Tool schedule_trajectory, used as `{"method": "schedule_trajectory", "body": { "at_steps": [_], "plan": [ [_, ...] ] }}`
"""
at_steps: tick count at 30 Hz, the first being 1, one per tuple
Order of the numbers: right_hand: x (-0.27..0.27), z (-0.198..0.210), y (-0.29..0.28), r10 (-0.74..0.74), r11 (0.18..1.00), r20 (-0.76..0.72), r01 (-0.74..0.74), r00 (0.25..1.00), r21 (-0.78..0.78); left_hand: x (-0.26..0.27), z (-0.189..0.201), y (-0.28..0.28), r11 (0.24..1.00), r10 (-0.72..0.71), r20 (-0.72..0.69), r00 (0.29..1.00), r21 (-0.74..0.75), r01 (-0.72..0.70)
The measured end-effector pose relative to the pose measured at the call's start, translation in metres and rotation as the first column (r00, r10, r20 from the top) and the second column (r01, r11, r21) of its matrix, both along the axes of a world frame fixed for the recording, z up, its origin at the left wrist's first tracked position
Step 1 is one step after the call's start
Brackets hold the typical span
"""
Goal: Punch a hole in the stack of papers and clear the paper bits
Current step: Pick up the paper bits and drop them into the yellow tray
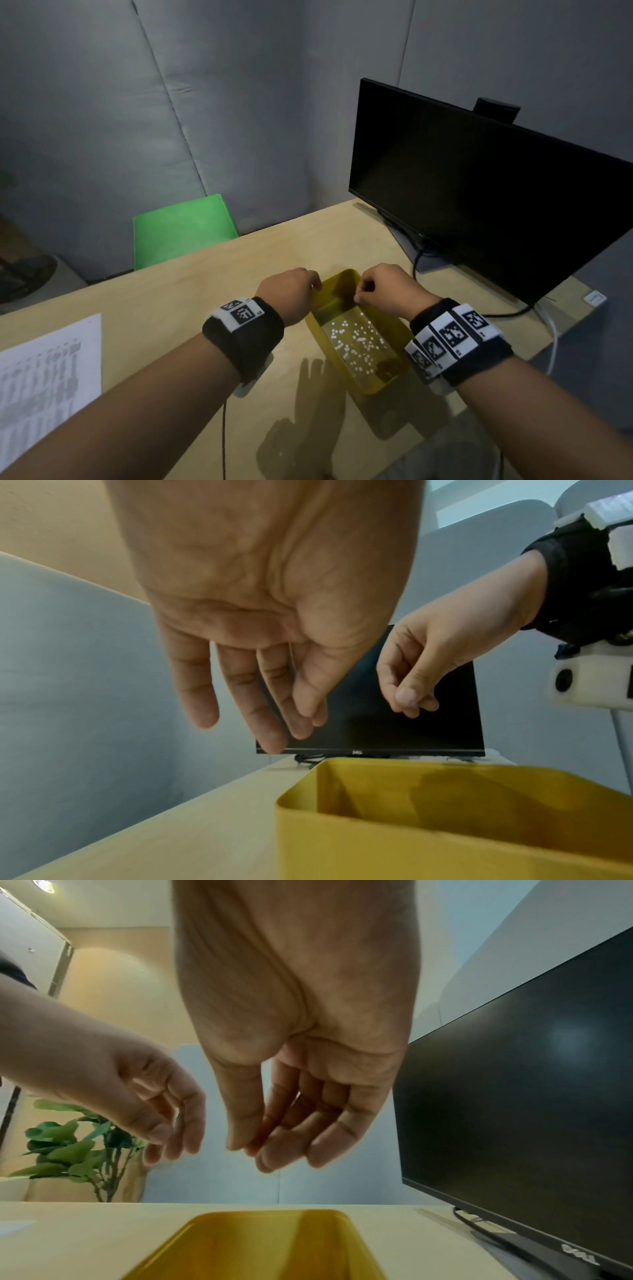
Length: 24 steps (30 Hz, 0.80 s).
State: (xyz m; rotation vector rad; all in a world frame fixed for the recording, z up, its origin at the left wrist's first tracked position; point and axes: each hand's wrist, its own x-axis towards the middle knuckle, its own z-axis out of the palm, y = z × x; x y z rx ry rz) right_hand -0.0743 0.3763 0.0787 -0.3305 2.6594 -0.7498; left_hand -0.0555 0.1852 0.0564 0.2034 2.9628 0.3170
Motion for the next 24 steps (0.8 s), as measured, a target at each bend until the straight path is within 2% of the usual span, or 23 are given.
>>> {"method": "schedule_trajectory", "body": {
  "at_steps": [4,11,16,24],
  "plan": [
    [0.019,0.0,-0.031,0.057,0.998,0.013,-0.057,0.998,-0.04,0.026,-0.014,-0.047,0.997,0.048,0.094,0.994,-0.072,-0.042],
    [0.061,-0.026,-0.083,0.145,0.989,0.023,-0.146,0.989,0.01,0.078,-0.046,-0.103,0.984,0.09,0.271,0.958,-0.17,-0.044],
    [0.089,-0.058,-0.102,0.128,0.989,0.098,-0.135,0.987,0.063,0.105,-0.069,-0.108,0.984,0.06,0.39,0.919,-0.178,0.012],
    [0.128,-0.106,-0.103,0.036,0.982,0.179,-0.068,0.983,0.177,0.117,-0.094,-0.102,0.976,-0.05,0.459,0.887,-0.165,0.141]
  ]
}}
